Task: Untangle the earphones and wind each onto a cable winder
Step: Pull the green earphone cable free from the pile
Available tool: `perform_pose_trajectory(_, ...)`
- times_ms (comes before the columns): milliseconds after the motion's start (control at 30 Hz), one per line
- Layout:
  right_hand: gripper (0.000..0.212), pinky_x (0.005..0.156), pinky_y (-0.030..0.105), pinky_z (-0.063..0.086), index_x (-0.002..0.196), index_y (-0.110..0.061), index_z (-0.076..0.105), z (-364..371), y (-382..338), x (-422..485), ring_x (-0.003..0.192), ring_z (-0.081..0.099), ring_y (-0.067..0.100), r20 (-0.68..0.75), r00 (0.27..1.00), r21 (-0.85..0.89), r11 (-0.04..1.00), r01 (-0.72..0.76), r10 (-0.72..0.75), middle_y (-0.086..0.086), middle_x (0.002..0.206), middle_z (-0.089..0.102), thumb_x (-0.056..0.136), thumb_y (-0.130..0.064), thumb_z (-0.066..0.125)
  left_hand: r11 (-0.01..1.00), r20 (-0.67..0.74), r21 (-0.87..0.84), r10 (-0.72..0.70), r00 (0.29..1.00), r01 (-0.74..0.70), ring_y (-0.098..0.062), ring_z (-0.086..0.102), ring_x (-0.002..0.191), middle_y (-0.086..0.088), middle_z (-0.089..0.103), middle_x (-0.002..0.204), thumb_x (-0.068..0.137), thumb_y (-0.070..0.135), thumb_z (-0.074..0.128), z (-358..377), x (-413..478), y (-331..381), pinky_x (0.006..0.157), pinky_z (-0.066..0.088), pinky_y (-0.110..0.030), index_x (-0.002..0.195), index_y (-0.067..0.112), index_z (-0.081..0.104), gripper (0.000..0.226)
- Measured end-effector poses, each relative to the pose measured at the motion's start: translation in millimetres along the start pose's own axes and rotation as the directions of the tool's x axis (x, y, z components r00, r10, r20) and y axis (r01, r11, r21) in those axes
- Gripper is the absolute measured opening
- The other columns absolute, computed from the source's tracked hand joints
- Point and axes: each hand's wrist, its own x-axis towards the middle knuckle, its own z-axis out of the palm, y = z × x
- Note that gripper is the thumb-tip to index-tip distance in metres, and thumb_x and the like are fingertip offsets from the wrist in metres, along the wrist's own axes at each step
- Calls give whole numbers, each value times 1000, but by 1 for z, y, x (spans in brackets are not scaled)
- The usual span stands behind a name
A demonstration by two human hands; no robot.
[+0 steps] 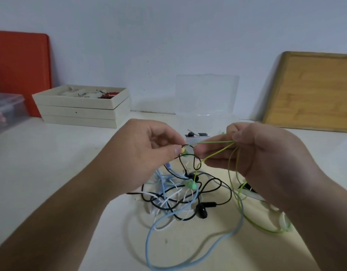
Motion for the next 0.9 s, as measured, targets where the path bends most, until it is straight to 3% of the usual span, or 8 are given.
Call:
perform_pose_trajectory(100,27,69,35,60,49,-21,56,1,0,1,90,73,41,3,1000,-25,1000,2,-2,25,93,75,72,-14,44,999,-69,-9,-47,996,47,-13,71,69,4,76,72,84,10,70,2,0,0,74,58,-28,75,24,77,19)
perform_pose_trajectory(167,27,69,38,62,52,-19,55,4,-2,0,88,73,42,21,1000,15,1000,-21,20,27,93,74,76,-11,45,999,-42,-35,-41,998,39,-15,72,71,3,76,73,79,23,74,4,0,2,76,57,-27,76,25,77,5)
perform_pose_trajectory(267,36,68,41,61,57,-14,52,8,-4,-3,85,73,44,3,999,57,997,-43,43,32,94,72,89,-3,39,998,17,-52,-17,1000,17,-12,67,64,0,74,71,74,37,80,5,-2,2,67,53,-22,77,28,78,9)
perform_pose_trajectory(433,28,67,39,58,67,-12,42,7,-9,-3,87,73,45,-45,997,89,994,-60,64,31,93,72,92,-5,31,995,24,-99,-32,999,34,-3,61,57,1,73,67,74,13,83,5,0,1,58,47,-12,75,23,79,11)
perform_pose_trajectory(567,24,68,41,57,70,-12,40,7,-10,-3,86,73,45,-47,996,116,990,-74,80,31,92,72,91,-6,31,996,23,-65,-66,998,67,-9,59,60,-1,71,67,78,11,80,7,0,1,62,48,-20,74,28,76,18)
perform_pose_trajectory(700,4,61,39,60,67,-12,39,6,-13,-3,74,73,41,-52,997,162,986,-48,57,30,86,72,71,-12,41,981,-46,23,-190,981,191,-14,53,56,-5,70,68,84,10,70,5,0,-3,59,42,-27,79,22,70,13)
perform_pose_trajectory(800,14,67,42,61,57,-15,47,6,-12,-2,79,73,42,-47,999,232,973,-10,22,30,87,72,70,-15,43,957,-59,160,-237,970,243,-9,44,44,-2,64,63,87,8,61,6,0,-6,44,37,-18,84,25,65,17)
perform_pose_trajectory(900,23,71,44,61,58,-15,46,6,-11,0,83,73,45,-77,997,260,966,12,8,28,88,72,80,-12,42,942,-83,196,-261,962,272,-7,39,37,7,54,50,88,10,55,5,1,-5,42,32,-20,84,23,63,16)
